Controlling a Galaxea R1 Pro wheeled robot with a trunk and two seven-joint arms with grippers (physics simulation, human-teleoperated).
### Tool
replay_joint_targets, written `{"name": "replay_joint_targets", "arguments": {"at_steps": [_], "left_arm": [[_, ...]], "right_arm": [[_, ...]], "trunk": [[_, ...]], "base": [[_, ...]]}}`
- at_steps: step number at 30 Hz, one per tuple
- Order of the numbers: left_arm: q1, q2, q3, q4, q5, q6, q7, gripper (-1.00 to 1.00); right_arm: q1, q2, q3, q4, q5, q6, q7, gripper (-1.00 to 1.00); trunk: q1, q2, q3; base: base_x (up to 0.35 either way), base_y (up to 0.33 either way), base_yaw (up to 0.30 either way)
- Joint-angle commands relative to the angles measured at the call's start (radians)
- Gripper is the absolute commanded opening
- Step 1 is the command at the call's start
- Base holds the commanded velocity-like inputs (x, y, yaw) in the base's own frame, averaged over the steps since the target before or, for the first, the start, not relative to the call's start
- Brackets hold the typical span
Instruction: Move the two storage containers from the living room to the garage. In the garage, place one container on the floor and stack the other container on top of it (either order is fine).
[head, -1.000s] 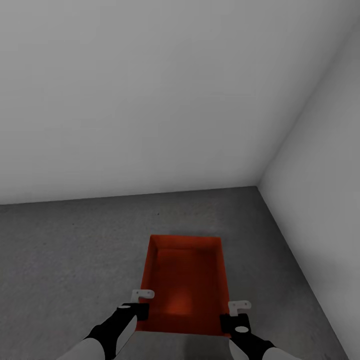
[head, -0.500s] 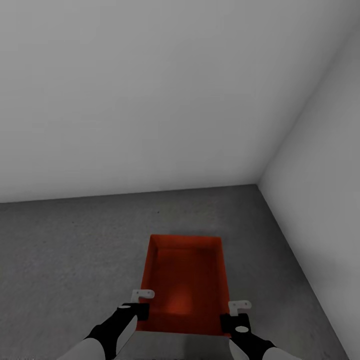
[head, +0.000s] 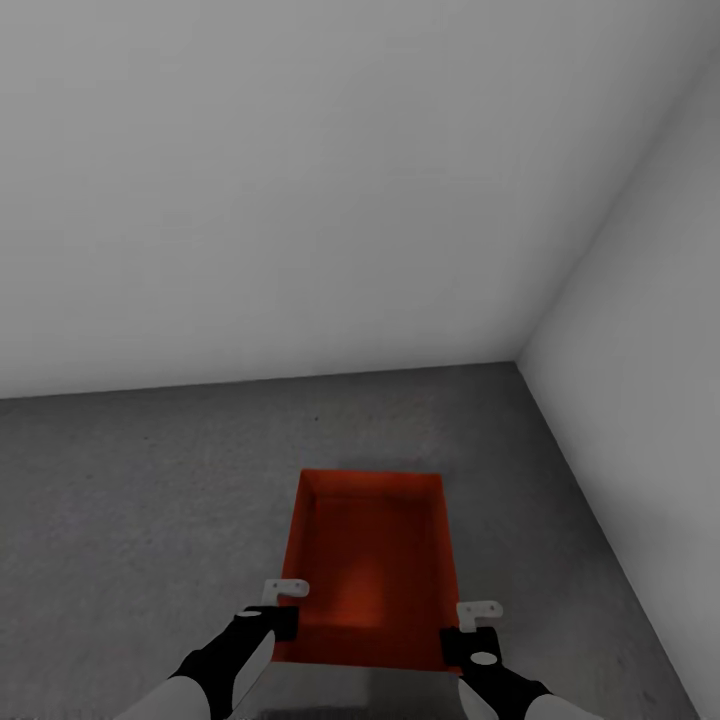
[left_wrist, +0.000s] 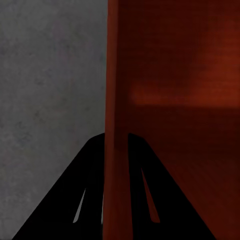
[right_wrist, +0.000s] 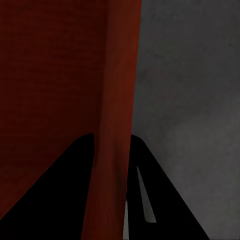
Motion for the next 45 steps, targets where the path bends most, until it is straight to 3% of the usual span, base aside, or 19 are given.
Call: {"name": "replay_joint_targets", "arguments": {"at_steps": [1,25,30,45], "left_arm": [[0.000,0.002,-0.031,-0.006,0.014,0.004,0.013,-1.00],[-0.001,0.002,-0.031,0.000,0.014,0.007,0.013,-1.00],[-0.001,0.001,-0.031,-0.002,0.014,0.006,0.015,-1.00],[0.000,-0.001,-0.031,0.001,0.014,0.007,0.015,-1.00]], "right_arm": [[0.000,-0.019,0.000,0.003,-0.029,0.031,-0.004,-1.00],[0.000,-0.019,0.000,0.003,-0.029,0.030,-0.004,-1.00],[0.000,-0.019,0.000,0.003,-0.029,0.030,-0.004,-1.00],[0.000,-0.019,0.000,0.003,-0.029,0.030,-0.004,-1.00]], "trunk": [[0.000,-0.001,-0.002],[0.084,-0.155,-0.110],[0.084,-0.155,-0.116],[0.142,-0.260,-0.164]], "base": [[0.000,0.000,0.000],[0.000,0.000,0.000],[0.000,0.000,0.000],[0.000,0.000,0.000]]}}
